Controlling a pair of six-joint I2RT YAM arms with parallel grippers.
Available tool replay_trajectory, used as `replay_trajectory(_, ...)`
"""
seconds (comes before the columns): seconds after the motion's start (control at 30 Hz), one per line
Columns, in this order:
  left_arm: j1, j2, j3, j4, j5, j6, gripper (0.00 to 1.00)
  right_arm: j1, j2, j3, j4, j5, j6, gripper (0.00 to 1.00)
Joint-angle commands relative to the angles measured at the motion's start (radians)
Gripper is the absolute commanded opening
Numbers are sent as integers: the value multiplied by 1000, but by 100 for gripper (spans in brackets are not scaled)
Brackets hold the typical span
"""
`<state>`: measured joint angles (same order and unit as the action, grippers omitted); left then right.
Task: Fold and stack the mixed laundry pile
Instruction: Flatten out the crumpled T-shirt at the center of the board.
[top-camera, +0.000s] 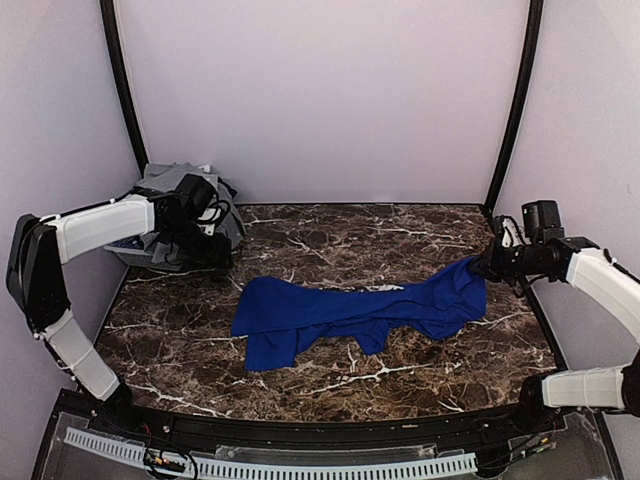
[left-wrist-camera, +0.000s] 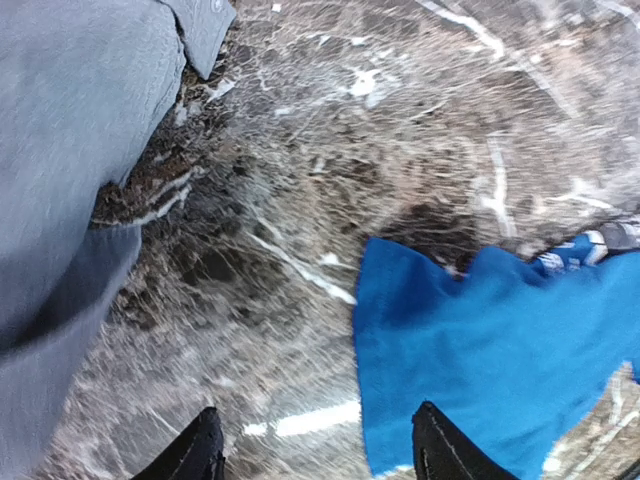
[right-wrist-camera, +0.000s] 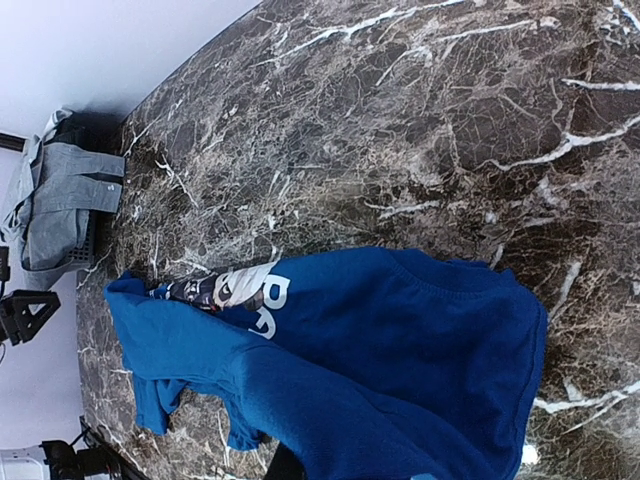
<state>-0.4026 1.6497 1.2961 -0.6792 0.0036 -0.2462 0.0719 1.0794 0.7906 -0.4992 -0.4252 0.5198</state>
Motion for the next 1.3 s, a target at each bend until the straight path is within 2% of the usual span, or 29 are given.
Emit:
replay_trajectory(0.0, -15, -240, -168, 94, 116, -144, 63, -9, -5, -27, 88, 21, -31, 0)
replay_trajectory(0.13, -18, -348, -370, 135, 184, -230, 57, -16, -7, -61, 101, 25, -30, 0)
replay_trajectory(0.27, -30, -377, -459, 140, 195, -279, 48, -22, -10, -64, 108, 21, -28, 0)
replay_trajectory(0.47, -149, -279, -460, 142, 131, -353, 44, -25, -6, -47, 109, 8, -30, 0)
replay_trajectory(0.63, -209, -173, -462, 207, 122, -412, 39, -25, -7, -42, 105, -2, -34, 0)
replay_trajectory(1.0, -235, -27, -445, 252, 39, -426, 38, -27, -15, -53, 110, -6, -38, 0)
replay_trajectory(1.27, -251, -54, -417, 186, -30, -427, 38, -27, -9, -64, 120, -10, -40, 0)
